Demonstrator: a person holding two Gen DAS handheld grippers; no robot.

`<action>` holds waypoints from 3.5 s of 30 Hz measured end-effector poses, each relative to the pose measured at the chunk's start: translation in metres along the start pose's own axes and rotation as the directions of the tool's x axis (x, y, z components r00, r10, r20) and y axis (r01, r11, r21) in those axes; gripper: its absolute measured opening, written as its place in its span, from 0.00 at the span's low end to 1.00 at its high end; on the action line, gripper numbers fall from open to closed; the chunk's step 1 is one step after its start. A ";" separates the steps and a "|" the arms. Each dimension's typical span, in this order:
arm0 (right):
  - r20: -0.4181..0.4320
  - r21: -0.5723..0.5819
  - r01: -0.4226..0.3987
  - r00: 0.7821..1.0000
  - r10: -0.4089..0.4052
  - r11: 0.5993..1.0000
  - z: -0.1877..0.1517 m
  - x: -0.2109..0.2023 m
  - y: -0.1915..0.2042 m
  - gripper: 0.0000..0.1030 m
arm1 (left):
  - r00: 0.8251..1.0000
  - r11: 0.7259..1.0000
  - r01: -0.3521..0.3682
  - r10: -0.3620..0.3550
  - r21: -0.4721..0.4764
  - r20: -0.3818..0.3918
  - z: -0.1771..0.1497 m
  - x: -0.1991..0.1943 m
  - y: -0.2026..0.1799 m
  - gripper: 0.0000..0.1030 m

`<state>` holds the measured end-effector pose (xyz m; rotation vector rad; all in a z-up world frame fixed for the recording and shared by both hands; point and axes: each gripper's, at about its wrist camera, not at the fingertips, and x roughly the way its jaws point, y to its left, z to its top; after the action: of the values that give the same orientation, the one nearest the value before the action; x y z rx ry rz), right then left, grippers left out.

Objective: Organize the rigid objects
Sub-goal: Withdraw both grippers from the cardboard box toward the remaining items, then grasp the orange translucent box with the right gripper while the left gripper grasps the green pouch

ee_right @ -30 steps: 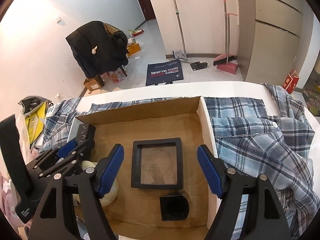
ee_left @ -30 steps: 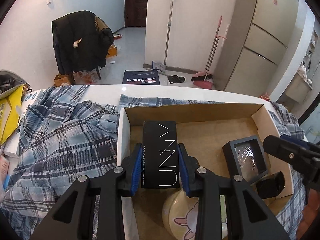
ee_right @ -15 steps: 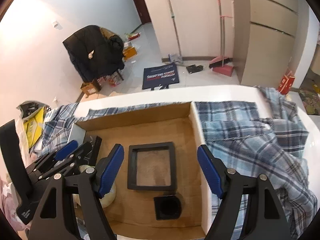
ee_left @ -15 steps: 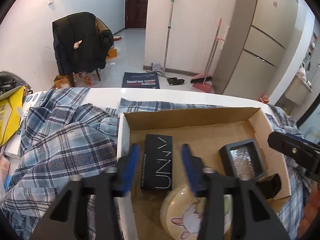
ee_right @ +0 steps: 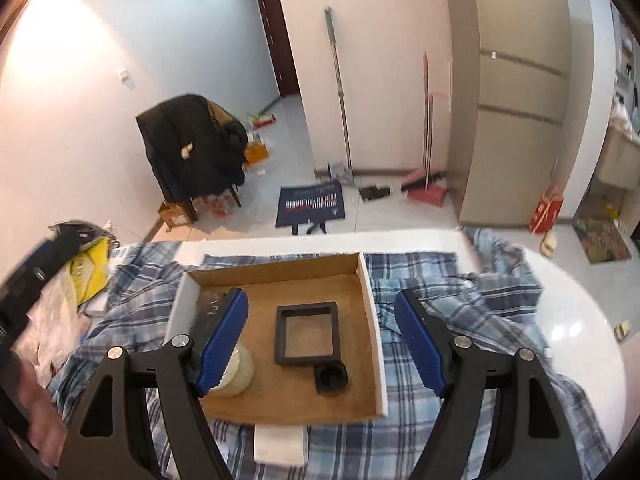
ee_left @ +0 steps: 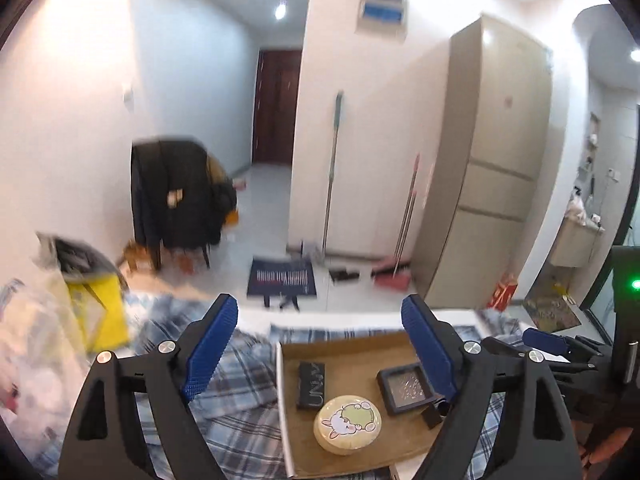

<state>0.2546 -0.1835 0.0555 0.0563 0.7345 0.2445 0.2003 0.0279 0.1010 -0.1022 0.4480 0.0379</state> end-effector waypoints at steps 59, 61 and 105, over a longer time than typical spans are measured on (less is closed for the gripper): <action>-0.247 -0.098 -0.067 0.968 0.041 0.993 -0.202 -0.023 0.017 0.49 | 0.995 0.998 0.011 -0.005 0.058 -0.104 -0.174 -0.084 -0.001 1.00; -0.265 -0.097 -0.068 0.963 0.040 0.993 -0.203 -0.018 0.017 0.48 | 0.994 0.999 0.003 0.003 0.051 -0.112 -0.176 -0.081 0.000 1.00; -0.262 -0.147 -0.050 0.965 0.010 0.988 -0.222 -0.033 -0.010 0.38 | 0.893 0.985 0.165 -0.127 0.050 -0.431 -0.188 -0.064 -0.043 0.59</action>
<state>0.0852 -0.2092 -0.0889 -0.1125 0.9753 0.3403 0.0645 -0.0357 -0.0359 -0.0591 0.8803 -0.1559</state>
